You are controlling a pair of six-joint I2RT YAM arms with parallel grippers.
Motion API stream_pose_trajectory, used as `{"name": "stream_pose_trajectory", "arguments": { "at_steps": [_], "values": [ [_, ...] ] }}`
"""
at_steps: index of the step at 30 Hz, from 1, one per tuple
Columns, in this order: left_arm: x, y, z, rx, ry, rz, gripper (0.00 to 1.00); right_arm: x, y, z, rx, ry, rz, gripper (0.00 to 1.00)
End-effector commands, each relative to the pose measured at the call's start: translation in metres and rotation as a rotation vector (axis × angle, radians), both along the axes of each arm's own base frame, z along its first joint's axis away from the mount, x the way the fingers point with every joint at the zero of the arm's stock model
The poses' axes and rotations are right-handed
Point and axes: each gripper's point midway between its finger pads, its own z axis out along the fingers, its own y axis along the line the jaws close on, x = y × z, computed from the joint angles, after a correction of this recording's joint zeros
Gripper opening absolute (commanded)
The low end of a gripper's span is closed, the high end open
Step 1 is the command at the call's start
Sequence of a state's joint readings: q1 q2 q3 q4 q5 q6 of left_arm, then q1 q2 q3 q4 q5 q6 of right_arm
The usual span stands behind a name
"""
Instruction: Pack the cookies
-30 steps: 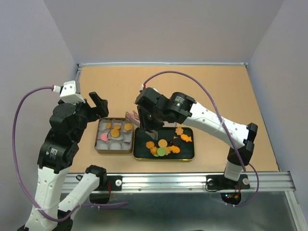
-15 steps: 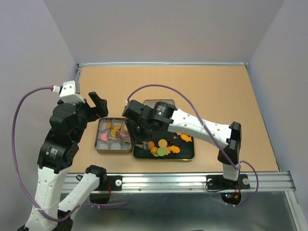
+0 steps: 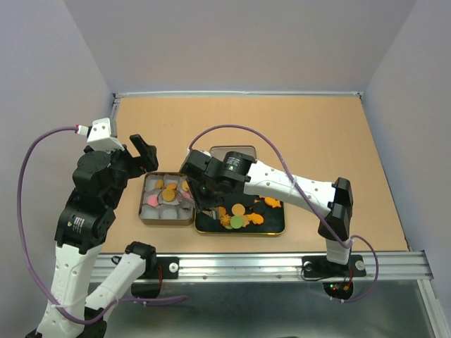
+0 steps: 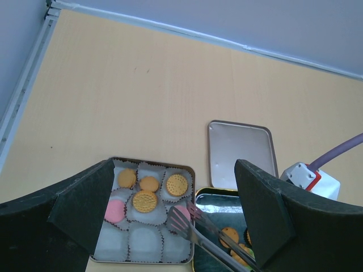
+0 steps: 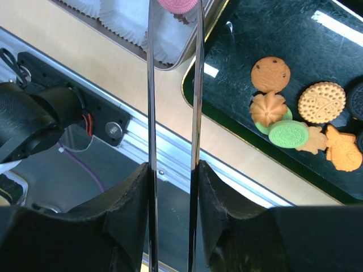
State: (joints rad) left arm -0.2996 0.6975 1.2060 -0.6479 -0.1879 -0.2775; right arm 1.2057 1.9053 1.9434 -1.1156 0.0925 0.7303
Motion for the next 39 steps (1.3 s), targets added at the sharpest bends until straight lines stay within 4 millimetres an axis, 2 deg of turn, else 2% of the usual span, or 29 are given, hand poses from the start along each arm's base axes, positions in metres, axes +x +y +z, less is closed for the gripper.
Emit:
{"name": "stream_pose_trajectory", "arguments": {
  "at_steps": [1, 4, 10, 15, 20, 25, 31, 32, 34, 39],
  "values": [
    [0.003, 0.0, 0.009, 0.004, -0.039, -0.004, 0.99, 0.006, 0.002, 0.004, 0.013, -0.039, -0.016, 0.36],
    [0.002, 0.0, 0.009, 0.004, -0.039, -0.002, 0.99, 0.008, 0.003, 0.005, 0.009, -0.043, -0.021, 0.44],
    [0.002, 0.001, 0.007, 0.007, -0.038, 0.0, 0.99, 0.009, 0.001, 0.004, -0.003, -0.043, -0.028, 0.51],
    [0.001, 0.0, 0.008, 0.004, -0.041, -0.002, 0.99, 0.011, -0.001, 0.005, -0.015, -0.049, -0.05, 0.53],
    [-0.002, -0.002, 0.011, 0.001, -0.046, -0.018, 0.99, 0.015, -0.007, 0.02, -0.004, -0.072, -0.093, 0.53],
    [-0.008, -0.009, 0.015, -0.001, -0.051, -0.056, 0.99, 0.014, -0.032, 0.049, 0.02, -0.098, -0.181, 0.53],
    [-0.012, -0.015, 0.008, 0.002, -0.036, -0.085, 0.99, 0.004, -0.071, 0.056, 0.019, -0.097, -0.264, 0.53],
    [-0.013, -0.015, 0.01, -0.004, -0.034, -0.082, 0.99, 0.002, -0.079, 0.065, 0.047, -0.101, -0.279, 0.53],
    [-0.013, -0.016, 0.01, -0.019, -0.021, -0.08, 0.99, 0.0, -0.091, 0.06, 0.029, -0.103, -0.292, 0.53],
    [-0.012, -0.012, 0.012, -0.067, -0.004, -0.028, 0.99, -0.01, -0.127, 0.061, 0.026, -0.118, -0.31, 0.53]
  ]
}}
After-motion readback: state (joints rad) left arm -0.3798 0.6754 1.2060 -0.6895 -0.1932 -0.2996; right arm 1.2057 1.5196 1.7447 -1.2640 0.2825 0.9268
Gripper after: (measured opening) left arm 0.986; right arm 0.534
